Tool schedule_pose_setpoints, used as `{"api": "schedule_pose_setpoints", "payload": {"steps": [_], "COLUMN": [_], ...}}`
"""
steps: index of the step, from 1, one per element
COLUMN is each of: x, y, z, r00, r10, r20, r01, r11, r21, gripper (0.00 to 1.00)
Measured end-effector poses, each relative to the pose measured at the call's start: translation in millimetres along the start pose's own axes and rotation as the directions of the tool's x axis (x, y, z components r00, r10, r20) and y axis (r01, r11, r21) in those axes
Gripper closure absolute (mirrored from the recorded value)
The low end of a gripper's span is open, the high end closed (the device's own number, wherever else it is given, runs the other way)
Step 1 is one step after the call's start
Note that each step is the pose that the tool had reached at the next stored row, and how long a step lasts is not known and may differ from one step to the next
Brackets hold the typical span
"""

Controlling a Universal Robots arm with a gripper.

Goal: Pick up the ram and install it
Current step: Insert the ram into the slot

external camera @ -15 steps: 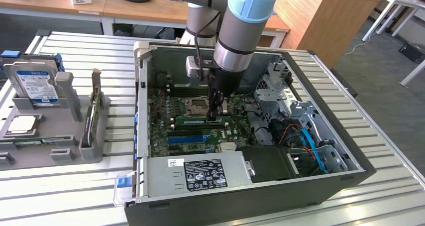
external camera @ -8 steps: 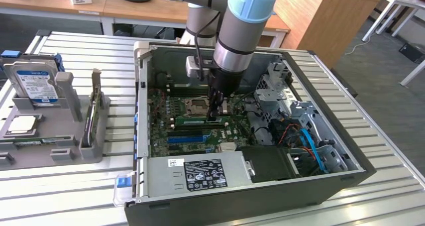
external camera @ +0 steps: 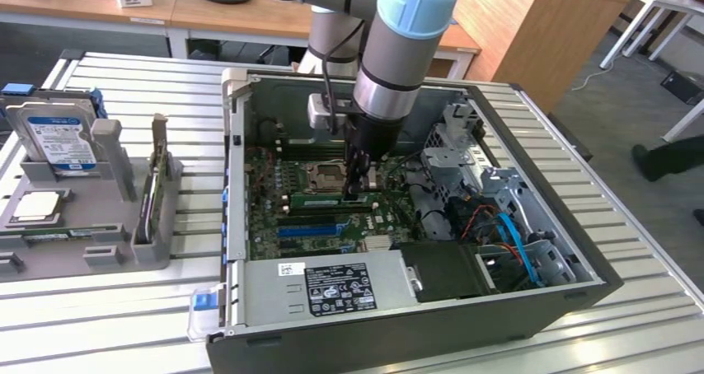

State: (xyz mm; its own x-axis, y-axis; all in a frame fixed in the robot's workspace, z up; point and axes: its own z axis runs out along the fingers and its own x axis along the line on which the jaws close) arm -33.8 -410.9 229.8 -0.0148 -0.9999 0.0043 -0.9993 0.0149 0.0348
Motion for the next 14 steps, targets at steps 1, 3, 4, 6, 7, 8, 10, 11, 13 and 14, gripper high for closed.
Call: {"api": "schedule_pose_setpoints", "payload": {"steps": [1, 3, 4, 6, 7, 8, 10, 11, 13, 14], "x": [0.0, 0.0, 0.0, -0.1, -0.1, 0.0, -0.1, 0.0, 0.0, 0.1], "y": [0.0, 0.0, 0.0, 0.0, 0.0, 0.0, 0.1, 0.1, 0.1, 0.1], "z": [0.1, 0.3, 0.3, 0.0, -0.7, -1.6, -2.2, -2.2, -2.3, -2.3], "r00": [1.0000, 1.0000, 1.0000, 1.0000, 1.0000, 1.0000, 1.0000, 1.0000, 1.0000, 1.0000], "r10": [0.000, 0.000, 0.000, 0.000, 0.000, 0.000, 0.000, 0.000, 0.000, -0.001], "r20": [0.0000, 0.0001, 0.0001, 0.0003, 0.0003, 0.0002, 0.0003, 0.0003, 0.0002, 0.0001], "r01": [0.000, 0.000, 0.000, 0.000, 0.000, 0.000, 0.000, 0.000, 0.000, 0.001], "r11": [1.0000, 1.0000, 1.0000, 1.0000, 1.0000, 1.0000, 1.0000, 1.0000, 1.0000, 1.0000], "r21": [0.0000, 0.0001, 0.0001, 0.0001, 0.0002, 0.0000, 0.0000, 0.0001, 0.0000, -0.0001], "gripper": [0.88, 0.88, 0.88, 0.88, 0.88, 0.88, 0.88, 0.88, 0.88, 0.88]}}
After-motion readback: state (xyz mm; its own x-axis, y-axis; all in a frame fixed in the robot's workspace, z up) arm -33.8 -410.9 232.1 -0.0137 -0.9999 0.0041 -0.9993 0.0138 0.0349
